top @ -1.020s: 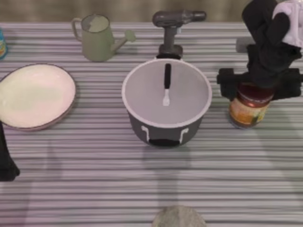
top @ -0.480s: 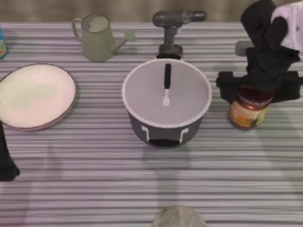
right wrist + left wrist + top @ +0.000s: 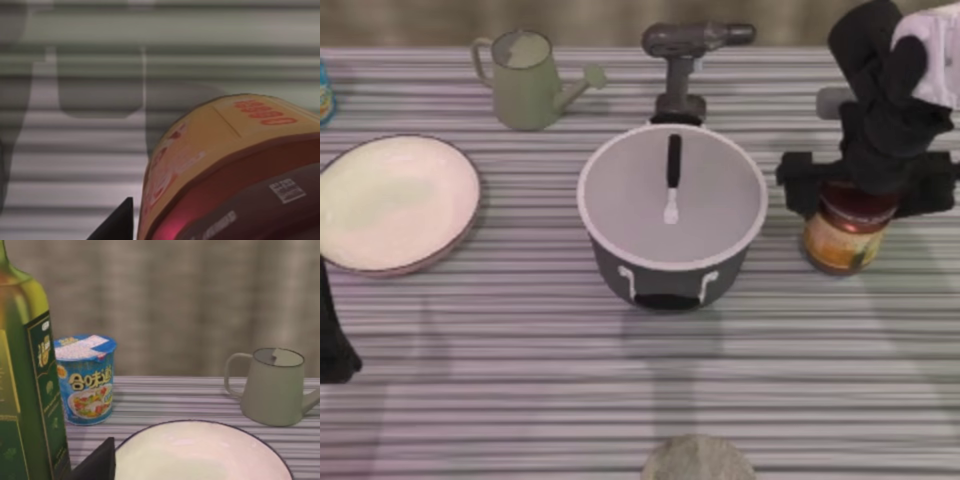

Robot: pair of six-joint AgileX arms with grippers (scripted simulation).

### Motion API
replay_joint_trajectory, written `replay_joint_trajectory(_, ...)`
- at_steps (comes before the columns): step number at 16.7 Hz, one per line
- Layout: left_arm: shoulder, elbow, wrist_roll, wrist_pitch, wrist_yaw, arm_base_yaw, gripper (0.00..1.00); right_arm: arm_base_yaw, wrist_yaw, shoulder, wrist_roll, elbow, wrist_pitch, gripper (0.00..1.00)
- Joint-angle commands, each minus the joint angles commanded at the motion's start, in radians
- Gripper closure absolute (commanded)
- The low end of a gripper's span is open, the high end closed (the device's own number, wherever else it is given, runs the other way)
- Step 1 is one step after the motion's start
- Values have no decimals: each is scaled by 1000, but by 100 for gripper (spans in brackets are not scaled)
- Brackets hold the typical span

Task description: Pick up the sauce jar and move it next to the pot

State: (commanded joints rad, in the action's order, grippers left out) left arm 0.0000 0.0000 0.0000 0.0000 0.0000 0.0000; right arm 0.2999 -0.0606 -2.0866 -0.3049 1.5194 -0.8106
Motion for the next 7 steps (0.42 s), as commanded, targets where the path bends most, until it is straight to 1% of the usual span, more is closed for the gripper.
replay_joint_trajectory(1, 0, 0, 0, 0, 0, 0, 0, 0, 0, 0, 0, 0, 0, 2)
replay_joint_trajectory(2, 0, 0, 0, 0, 0, 0, 0, 0, 0, 0, 0, 0, 0, 0)
replay_joint_trajectory(7, 0, 0, 0, 0, 0, 0, 0, 0, 0, 0, 0, 0, 0, 0)
